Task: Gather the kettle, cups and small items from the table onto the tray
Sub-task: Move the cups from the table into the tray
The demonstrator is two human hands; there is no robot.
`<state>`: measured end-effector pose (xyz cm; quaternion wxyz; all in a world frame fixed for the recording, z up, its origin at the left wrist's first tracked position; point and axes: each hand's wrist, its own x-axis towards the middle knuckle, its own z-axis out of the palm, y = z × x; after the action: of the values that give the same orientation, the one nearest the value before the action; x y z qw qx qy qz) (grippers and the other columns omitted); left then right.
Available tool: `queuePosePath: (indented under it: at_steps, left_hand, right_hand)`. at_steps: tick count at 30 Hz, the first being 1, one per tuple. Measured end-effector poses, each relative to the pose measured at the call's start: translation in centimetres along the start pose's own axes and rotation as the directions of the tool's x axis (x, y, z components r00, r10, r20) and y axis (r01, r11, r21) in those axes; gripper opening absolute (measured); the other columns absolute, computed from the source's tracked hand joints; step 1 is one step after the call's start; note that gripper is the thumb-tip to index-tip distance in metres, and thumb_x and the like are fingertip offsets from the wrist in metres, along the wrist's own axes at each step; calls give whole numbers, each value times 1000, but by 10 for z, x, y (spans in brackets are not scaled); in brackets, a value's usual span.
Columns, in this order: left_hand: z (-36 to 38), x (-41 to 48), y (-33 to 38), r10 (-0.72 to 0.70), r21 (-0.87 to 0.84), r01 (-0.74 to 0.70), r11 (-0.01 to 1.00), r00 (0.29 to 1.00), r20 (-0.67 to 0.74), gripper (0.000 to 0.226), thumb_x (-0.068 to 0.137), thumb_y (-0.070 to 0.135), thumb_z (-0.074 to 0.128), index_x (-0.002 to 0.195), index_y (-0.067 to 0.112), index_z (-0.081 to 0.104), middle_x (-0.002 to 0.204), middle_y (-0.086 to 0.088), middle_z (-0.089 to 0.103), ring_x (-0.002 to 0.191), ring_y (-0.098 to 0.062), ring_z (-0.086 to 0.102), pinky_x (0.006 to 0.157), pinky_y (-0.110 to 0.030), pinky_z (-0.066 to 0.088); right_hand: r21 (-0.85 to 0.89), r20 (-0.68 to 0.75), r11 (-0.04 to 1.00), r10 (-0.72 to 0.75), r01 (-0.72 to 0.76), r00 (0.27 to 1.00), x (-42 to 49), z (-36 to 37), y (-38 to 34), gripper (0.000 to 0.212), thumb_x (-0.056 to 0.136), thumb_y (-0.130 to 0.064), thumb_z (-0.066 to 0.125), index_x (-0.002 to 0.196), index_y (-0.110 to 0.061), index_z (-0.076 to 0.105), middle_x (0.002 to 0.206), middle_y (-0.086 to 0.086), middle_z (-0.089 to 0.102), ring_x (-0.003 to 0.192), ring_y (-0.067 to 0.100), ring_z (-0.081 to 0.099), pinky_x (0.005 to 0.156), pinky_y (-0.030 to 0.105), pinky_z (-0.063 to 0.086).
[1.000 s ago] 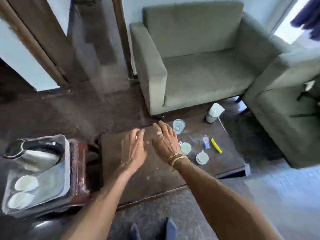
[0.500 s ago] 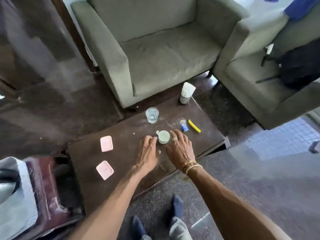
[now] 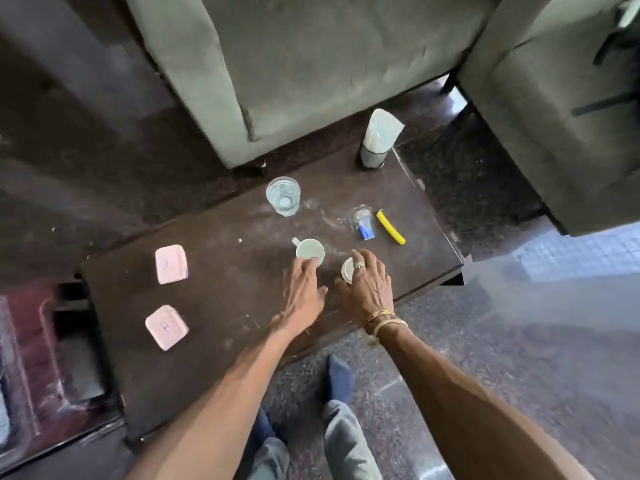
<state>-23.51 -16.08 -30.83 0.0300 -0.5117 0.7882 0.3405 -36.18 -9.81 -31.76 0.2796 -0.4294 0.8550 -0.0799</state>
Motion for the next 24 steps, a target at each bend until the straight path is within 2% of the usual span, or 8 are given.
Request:
queuePosePath:
  at_steps: [3, 7, 12, 16, 19, 24]
  left_hand:
    - [20, 21, 6, -26, -35, 27, 999, 999, 33, 59, 85, 15, 72, 138, 12, 47, 137, -12, 46, 123, -34, 48, 105, -41, 40]
    - [51, 48, 10, -8, -22, 10, 1000, 998, 69, 64, 82, 10, 73, 140, 13, 45, 134, -12, 50, 122, -33, 52, 103, -40, 42]
    - [85, 66, 7, -3, 0, 3, 1000, 988, 157, 71, 83, 6, 69, 145, 18, 38, 134, -11, 48, 122, -33, 53, 97, -39, 44]
    - [102, 74, 4, 0, -35, 7, 999, 980, 198, 74, 84, 4, 65, 147, 24, 33, 135, -11, 47, 121, -35, 56, 93, -43, 47]
    - [113, 79, 1, -28, -62, 42, 997, 977, 210, 81, 84, 1, 65, 152, 24, 28, 145, -11, 45, 131, -32, 49, 100, -41, 44]
    - [119, 81, 2, -96, -220, 111, 969, 992, 80, 58, 83, 2, 66, 136, 23, 51, 134, -7, 60, 124, -27, 55, 98, -35, 44]
  right_hand:
    - [-15, 33, 1000, 27, -26, 999, 21, 5, 16, 73, 88, -42, 63, 149, -18, 32, 155, 5, 29, 136, 31, 36, 109, 43, 37]
    - [-8, 68, 999, 36, -35, 997, 46, 16, 36, 78, 82, -37, 71, 147, -15, 33, 151, 7, 30, 130, 34, 42, 104, 43, 42]
    - [89, 228, 993, 59, -81, 972, 65, 31, 55, 95, 76, -31, 81, 152, -16, 26, 153, 8, 26, 129, 36, 47, 100, 45, 45]
    - [128, 226, 991, 20, -50, 974, 63, 43, 63, 91, 78, -21, 76, 154, -18, 25, 148, 8, 35, 123, 39, 54, 96, 45, 47]
    - [110, 216, 993, 29, -54, 976, 66, 49, 67, 92, 79, -18, 75, 155, -19, 23, 146, 8, 38, 127, 36, 50, 102, 44, 45]
    - [-15, 143, 999, 30, -28, 989, 64, 55, 59, 77, 84, -33, 73, 148, -17, 34, 136, 7, 44, 121, 31, 53, 98, 38, 44]
